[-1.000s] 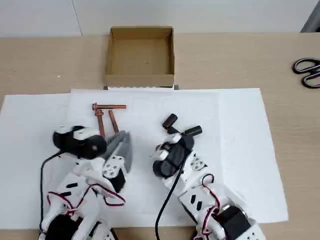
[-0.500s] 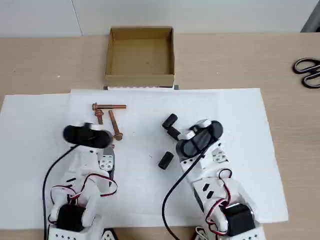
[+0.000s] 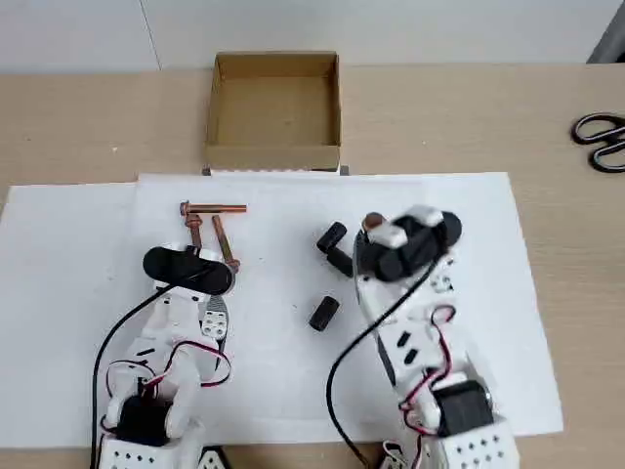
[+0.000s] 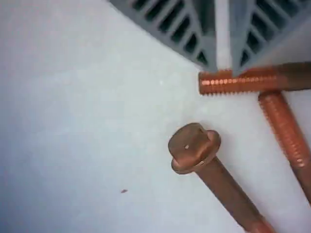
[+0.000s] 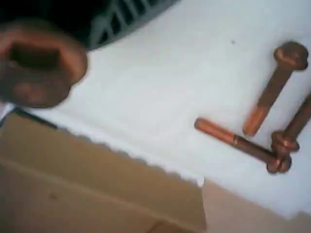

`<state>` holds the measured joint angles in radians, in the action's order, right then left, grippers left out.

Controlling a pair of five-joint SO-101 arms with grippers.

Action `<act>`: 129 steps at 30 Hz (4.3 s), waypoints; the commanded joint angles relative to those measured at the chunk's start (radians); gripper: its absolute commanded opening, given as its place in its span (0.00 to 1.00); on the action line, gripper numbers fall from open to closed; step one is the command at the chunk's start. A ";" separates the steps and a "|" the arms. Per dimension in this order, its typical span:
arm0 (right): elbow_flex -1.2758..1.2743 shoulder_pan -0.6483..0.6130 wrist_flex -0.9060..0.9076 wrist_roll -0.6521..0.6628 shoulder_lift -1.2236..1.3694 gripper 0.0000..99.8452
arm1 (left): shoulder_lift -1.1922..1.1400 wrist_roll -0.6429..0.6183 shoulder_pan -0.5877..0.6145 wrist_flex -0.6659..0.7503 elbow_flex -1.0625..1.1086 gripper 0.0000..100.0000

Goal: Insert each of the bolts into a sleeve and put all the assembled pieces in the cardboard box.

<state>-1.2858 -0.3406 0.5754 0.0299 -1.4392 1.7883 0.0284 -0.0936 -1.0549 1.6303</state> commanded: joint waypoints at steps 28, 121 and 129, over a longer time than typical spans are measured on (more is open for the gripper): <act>1.763 0.008 -0.194 -0.058 1.942 0.00 | 0.011 -0.005 0.043 -0.002 -0.007 0.01; 1.597 -0.056 1.024 0.571 1.844 0.14 | 0.011 -0.005 0.044 -0.002 -0.007 0.01; 1.594 -0.056 0.981 0.569 1.908 0.14 | 0.011 -0.005 0.044 -0.002 -0.007 0.01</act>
<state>0.3053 -0.3913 1.5742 0.5976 0.4680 1.7883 0.0284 -0.0568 -1.0549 1.6303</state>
